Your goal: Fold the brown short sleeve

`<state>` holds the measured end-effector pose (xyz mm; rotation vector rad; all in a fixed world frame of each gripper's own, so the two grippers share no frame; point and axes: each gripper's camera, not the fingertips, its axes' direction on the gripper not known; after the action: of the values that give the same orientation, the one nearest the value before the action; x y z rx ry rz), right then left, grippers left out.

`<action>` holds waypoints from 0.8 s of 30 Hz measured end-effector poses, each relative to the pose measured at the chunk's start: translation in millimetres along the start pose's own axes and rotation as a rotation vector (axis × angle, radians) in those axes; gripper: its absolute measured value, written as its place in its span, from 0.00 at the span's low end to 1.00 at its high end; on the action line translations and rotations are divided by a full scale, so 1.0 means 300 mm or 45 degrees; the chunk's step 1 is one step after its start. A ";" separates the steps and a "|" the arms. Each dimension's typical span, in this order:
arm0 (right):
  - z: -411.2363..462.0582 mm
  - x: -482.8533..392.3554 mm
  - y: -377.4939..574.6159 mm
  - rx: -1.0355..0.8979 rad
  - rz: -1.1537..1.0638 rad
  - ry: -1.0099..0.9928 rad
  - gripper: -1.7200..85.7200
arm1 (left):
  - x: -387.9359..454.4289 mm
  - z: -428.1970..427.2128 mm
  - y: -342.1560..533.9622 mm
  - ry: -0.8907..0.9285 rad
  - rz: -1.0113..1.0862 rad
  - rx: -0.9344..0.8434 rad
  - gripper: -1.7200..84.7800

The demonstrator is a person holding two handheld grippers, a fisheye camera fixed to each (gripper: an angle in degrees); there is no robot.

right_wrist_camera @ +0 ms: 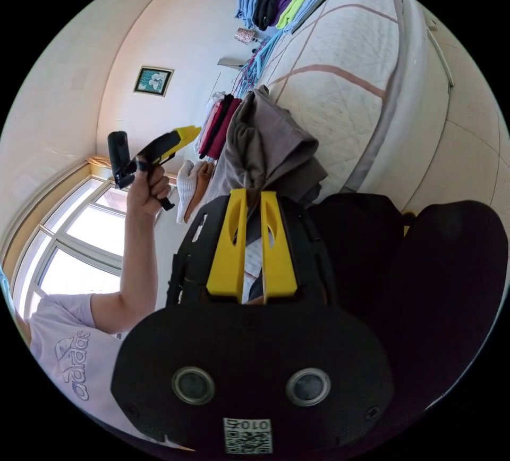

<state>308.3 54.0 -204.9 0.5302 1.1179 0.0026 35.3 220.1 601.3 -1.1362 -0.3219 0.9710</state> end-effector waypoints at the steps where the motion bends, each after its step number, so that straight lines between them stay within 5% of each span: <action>1: 0.009 -0.009 0.005 -0.004 0.007 0.004 0.08 | 0.006 -0.011 0.074 0.001 0.004 0.005 0.11; 6: 0.044 -0.065 0.044 -0.025 0.020 0.096 0.08 | 0.044 -0.034 0.326 -0.140 0.022 0.016 0.12; 14: 0.073 -0.412 0.161 0.187 -0.319 0.655 0.08 | 0.197 0.027 0.502 -0.064 0.196 0.127 0.13; 24: 0.374 -0.560 0.007 -0.087 -0.496 0.818 0.09 | 0.273 0.170 0.625 -0.042 0.155 0.169 0.14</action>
<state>329.1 -33.4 -24.0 0.2405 1.8297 -0.1349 -42.4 331.5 440.1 -1.0284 -0.2134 1.1032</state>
